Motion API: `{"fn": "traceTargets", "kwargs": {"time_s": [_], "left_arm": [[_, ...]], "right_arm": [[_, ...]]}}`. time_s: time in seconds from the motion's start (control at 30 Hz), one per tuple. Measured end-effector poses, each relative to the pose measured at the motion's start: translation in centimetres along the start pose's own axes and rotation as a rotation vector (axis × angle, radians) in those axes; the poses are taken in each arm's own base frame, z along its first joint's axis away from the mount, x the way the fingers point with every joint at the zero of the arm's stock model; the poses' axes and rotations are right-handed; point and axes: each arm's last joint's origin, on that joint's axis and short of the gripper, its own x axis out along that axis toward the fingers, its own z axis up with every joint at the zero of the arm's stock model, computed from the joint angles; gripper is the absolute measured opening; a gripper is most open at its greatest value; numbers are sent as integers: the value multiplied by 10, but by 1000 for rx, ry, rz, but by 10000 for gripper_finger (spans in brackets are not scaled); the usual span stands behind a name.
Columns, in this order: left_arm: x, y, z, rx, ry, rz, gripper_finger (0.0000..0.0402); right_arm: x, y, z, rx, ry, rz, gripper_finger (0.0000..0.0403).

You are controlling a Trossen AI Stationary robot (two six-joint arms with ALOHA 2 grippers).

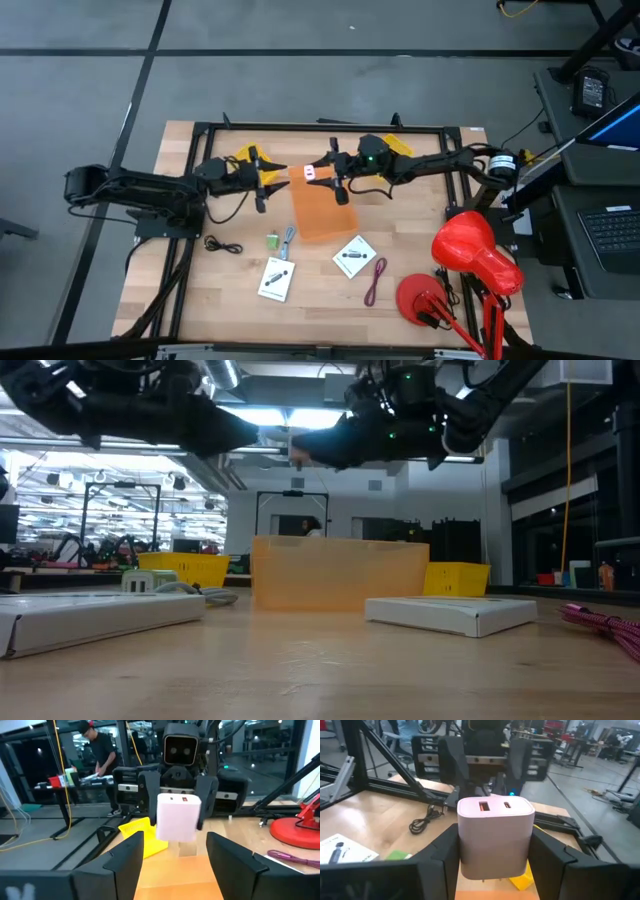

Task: Pick and place items into bin
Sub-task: Put the pink charger adapter into the left yellow bin

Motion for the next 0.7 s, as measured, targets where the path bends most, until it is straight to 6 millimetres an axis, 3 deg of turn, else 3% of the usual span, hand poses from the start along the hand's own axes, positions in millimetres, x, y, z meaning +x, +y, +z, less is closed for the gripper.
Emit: {"fn": "traceTargets", "kwargs": {"time_s": [0.4, 0.7], "left_arm": [[34, 0, 4, 23, 51, -8, 235], [40, 1, 15, 22, 12, -2, 234]], "right_arm": [[3, -1, 2, 1, -6, 8, 168], [2, -1, 1, 6, 10, 12, 168]]}}
